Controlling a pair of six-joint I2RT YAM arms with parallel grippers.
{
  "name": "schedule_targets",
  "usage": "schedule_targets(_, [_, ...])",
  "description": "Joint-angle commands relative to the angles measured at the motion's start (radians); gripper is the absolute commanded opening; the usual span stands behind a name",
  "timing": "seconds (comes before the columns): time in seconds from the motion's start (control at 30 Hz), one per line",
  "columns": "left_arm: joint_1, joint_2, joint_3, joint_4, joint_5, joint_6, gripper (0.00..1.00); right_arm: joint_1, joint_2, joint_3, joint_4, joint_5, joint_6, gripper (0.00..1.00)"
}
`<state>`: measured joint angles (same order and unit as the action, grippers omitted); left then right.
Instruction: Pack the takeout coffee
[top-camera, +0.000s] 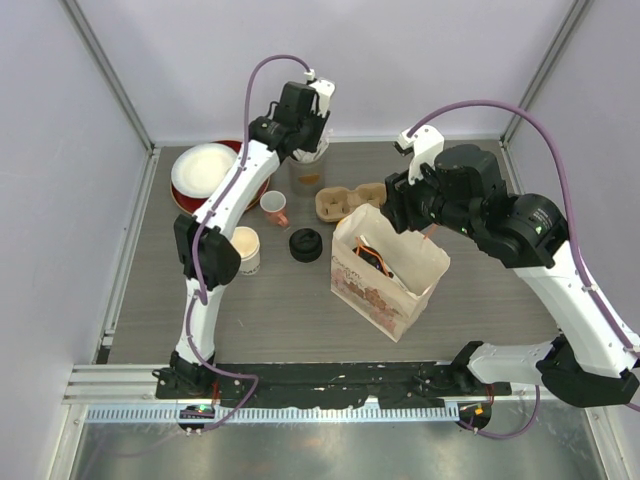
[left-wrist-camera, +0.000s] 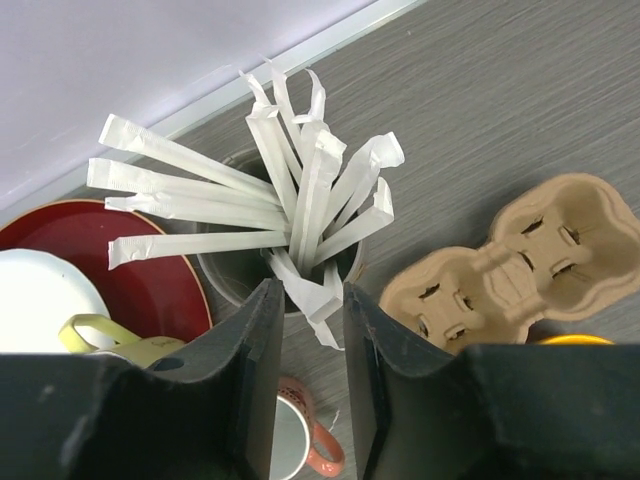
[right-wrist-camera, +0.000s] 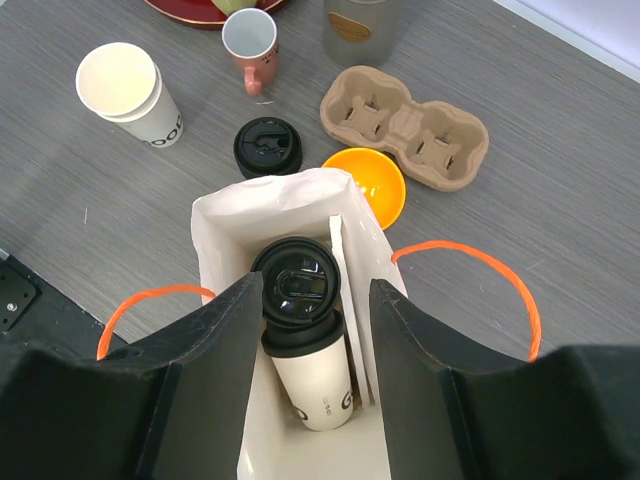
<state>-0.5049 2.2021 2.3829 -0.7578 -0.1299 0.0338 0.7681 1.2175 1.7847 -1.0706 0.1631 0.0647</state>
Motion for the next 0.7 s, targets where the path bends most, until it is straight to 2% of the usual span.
schedule_targets(0.0, [-0.006,-0.012,0.029,0.046,0.009,0.0,0.3,-0.004,-0.021,-0.005,0.032,0.01,-0.025,0.52])
schedule_targets(0.67, [-0.011,0.024,0.039,-0.017,0.027,0.015,0.25,-0.003,-0.024,-0.024,0.026,-0.005,-0.029,0.53])
